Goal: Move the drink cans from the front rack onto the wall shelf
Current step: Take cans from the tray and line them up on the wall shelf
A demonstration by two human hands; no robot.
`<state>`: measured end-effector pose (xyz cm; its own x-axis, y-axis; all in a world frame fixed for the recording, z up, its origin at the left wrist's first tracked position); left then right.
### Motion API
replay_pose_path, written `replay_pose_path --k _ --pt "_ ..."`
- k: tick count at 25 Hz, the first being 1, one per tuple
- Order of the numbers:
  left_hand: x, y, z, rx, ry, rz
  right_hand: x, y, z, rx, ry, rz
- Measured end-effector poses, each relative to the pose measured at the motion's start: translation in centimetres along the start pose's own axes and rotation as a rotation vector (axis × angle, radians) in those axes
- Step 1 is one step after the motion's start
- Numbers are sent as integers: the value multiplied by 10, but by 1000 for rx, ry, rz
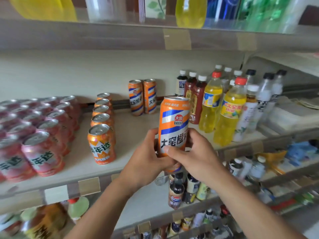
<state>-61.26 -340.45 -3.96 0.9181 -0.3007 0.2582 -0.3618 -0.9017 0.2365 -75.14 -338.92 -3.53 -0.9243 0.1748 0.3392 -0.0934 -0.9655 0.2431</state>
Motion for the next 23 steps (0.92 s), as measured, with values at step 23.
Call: replay_pose_path --k 23 --pt "65 78 86 62 807 -476 -103 223 -46 81 -124 -42"
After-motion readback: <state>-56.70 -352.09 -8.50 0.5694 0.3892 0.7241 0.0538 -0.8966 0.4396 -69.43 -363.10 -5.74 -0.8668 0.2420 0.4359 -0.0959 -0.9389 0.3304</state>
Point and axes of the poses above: each hand's wrist, its own y-axis towards the middle knuckle, its own x-axis out of the back of the hand, z = x × y, the point moved 7 cm from there along y, towards the middle knuckle
